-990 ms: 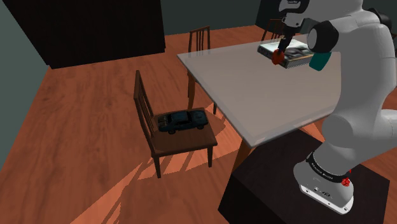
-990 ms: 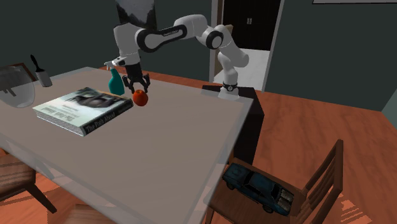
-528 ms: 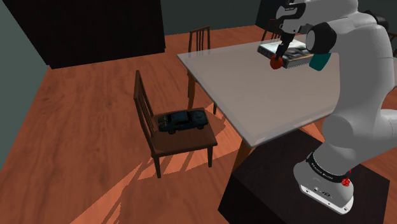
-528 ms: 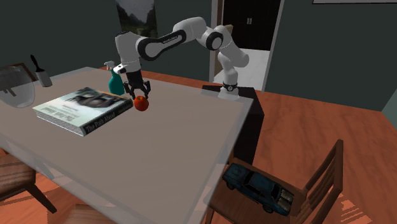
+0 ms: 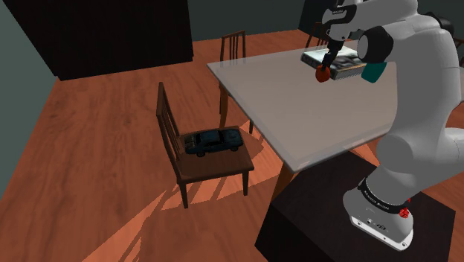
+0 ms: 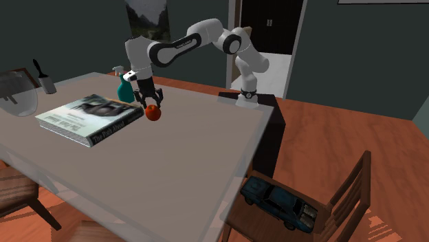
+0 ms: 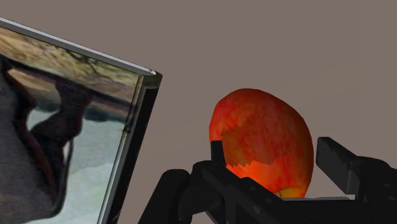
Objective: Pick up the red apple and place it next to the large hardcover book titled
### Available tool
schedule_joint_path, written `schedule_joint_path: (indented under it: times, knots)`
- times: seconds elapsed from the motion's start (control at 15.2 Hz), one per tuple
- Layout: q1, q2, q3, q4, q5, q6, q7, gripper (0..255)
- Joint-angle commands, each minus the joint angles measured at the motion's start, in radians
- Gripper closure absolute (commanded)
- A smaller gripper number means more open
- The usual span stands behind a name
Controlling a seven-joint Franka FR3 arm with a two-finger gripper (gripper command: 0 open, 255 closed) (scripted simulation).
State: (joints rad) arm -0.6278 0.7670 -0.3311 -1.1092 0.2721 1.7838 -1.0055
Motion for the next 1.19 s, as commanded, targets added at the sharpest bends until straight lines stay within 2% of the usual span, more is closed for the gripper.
schedule_joint_path:
  times: [0.0,0.33,0.59,1.12]
  knots:
    - [0.0,0.0,0.0,0.0,0.0,0.0,0.0,0]
    - [0.0,0.0,0.0,0.0,0.0,0.0,0.0,0]
    - [-0.025,0.011,-0.001,0.149,-0.004,-0.134,0.014,0]
    - [-0.025,0.011,-0.001,0.149,-0.004,-0.134,0.014,0]
